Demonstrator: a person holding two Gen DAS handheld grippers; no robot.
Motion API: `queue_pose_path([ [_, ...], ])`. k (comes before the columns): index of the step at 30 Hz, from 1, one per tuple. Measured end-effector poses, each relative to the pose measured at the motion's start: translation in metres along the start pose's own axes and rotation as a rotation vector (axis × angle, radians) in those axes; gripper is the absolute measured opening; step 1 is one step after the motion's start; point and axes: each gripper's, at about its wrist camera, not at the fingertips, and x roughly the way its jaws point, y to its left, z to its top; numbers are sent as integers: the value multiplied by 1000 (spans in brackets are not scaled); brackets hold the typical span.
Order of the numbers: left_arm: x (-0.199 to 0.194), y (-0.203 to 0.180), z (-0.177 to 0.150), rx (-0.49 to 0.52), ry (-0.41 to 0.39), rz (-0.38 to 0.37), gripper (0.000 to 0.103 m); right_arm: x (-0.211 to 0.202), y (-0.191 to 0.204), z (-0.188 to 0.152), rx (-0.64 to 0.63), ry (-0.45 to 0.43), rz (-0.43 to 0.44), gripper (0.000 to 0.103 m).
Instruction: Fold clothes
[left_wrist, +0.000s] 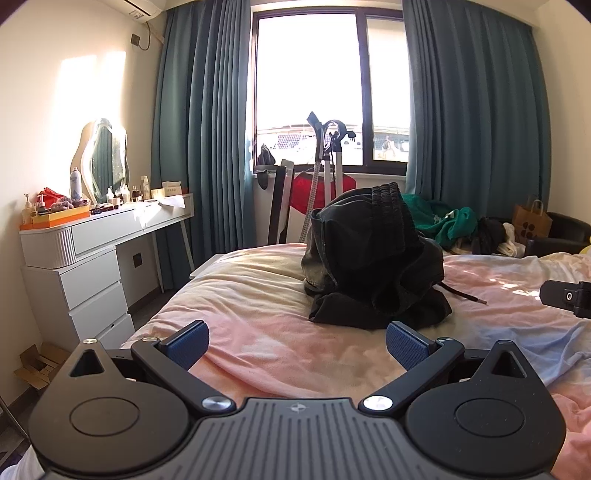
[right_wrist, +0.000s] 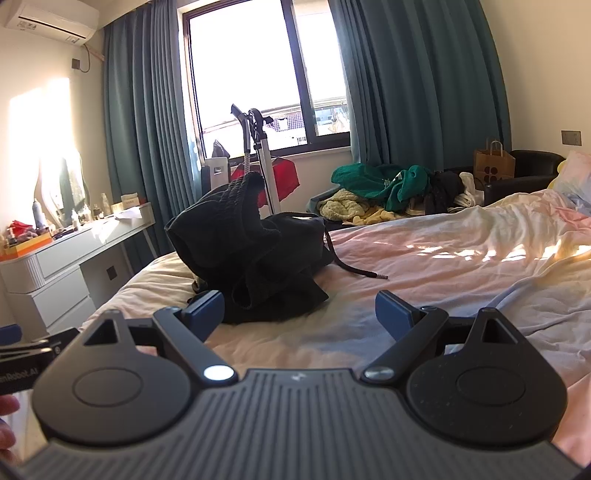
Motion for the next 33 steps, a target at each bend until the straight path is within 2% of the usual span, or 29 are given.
queue_pose_path([
  [25, 14, -1, -9, -20, 34, 23, 103, 0, -6, 3, 30, 11, -1, 90],
  [29, 21, -7, 6, 17, 51, -23, 103, 1, -15, 7, 62, 16, 0, 90],
  [33, 28, -16, 32, 31, 19, -37, 103, 3, -23, 9, 90, 9, -15, 90],
])
